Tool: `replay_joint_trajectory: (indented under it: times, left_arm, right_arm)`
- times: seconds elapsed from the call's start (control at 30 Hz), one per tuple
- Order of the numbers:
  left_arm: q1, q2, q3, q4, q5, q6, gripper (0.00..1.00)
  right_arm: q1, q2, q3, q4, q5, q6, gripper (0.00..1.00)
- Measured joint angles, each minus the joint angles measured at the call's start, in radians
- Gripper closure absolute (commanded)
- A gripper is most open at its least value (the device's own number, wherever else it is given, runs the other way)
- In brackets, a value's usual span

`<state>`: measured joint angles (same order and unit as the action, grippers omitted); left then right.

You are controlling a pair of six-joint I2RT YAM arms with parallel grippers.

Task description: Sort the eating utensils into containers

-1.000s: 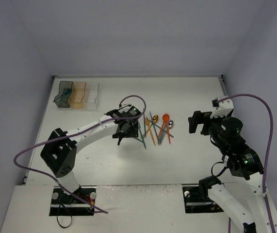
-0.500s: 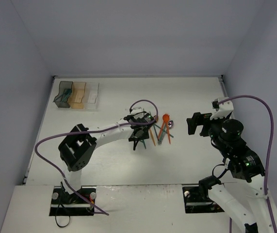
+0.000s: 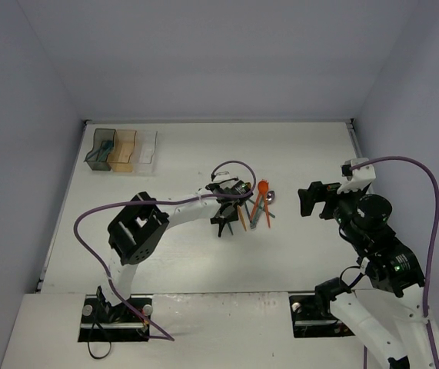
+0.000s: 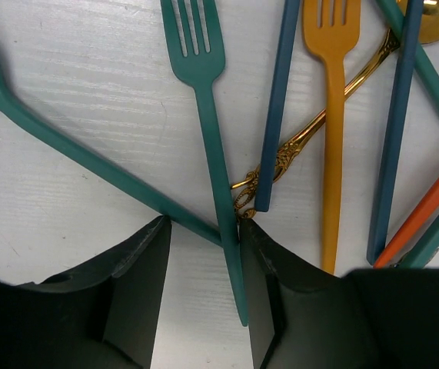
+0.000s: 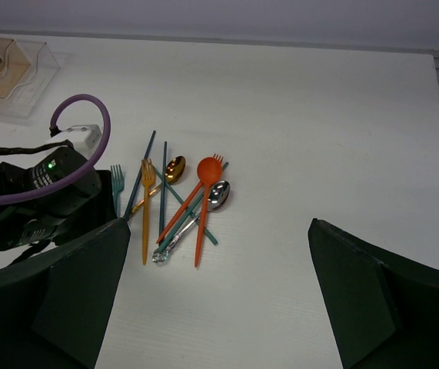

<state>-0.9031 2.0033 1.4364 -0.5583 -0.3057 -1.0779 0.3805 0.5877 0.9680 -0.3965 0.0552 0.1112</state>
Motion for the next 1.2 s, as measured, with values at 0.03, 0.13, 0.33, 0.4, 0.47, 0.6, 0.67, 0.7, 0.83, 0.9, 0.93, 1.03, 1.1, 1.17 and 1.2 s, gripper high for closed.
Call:
replay_joint_trajectory:
  times: [0.03,0.13,0.33,0.4,0.47,0.6,0.67,0.7,0.83,0.9,0.93,1.03,1.1,1.17,1.2]
  left_arm:
    - [0.000,0.000,0.000,0.000,0.000,0.000,0.65]
    - [0.000,0.001,0.000,0.000,0.001,0.000,0.69]
    - [-0.001,0.005,-0.001,0.000,0.002,0.000,0.73]
    - [-0.006,0.003,-0.005,0.003,0.000,0.000,0.73]
    - [-0.012,-0.005,-0.016,0.007,0.002,-0.001,0.74]
    - [-0.023,-0.043,-0.069,0.012,0.011,-0.006,0.74]
    - [-0.026,-0.059,-0.091,0.009,0.017,-0.008,0.74]
    - [-0.026,-0.063,-0.095,0.006,0.020,-0.007,0.74]
    - [-0.026,-0.070,-0.102,0.004,0.032,0.011,0.75]
    - [-0.026,-0.070,-0.102,-0.001,0.039,0.024,0.76]
    - [-0.026,-0.071,-0.102,-0.004,0.042,0.029,0.77]
    - [-0.026,-0.074,-0.102,-0.021,0.046,0.046,0.76]
    - [-0.026,-0.079,-0.102,-0.034,0.044,0.059,0.76]
    - [-0.026,-0.084,-0.093,-0.050,0.036,0.084,0.75]
    - [-0.026,-0.084,-0.079,-0.056,0.030,0.098,0.75]
  right_arm:
    - [0.000,-0.002,0.000,-0.002,0.000,0.000,0.00]
    - [0.000,-0.004,0.000,-0.009,0.001,0.000,0.00]
    - [0.000,-0.005,0.000,-0.016,0.001,0.000,0.00]
    - [0.000,-0.008,0.000,-0.017,0.001,0.000,0.00]
    - [0.000,-0.013,0.000,-0.017,0.004,-0.001,0.00]
    - [0.000,-0.020,0.000,-0.018,0.011,-0.003,0.00]
    - [0.000,-0.021,0.000,-0.019,0.012,-0.004,0.00]
    - [0.000,-0.021,0.000,-0.020,0.012,-0.004,0.00]
    - [0.000,-0.021,0.000,-0.020,0.014,-0.005,0.00]
    - [0.000,-0.021,0.000,-0.020,0.016,-0.007,0.00]
    - [0.000,-0.022,0.000,-0.020,0.016,-0.008,0.00]
    - [0.000,-0.023,0.000,-0.020,0.017,-0.008,0.00]
    - [0.000,-0.023,0.000,-0.020,0.017,-0.008,0.00]
    - [0.000,-0.023,0.000,-0.020,0.018,-0.008,0.00]
    - [0.000,-0.023,0.000,-0.020,0.019,-0.008,0.00]
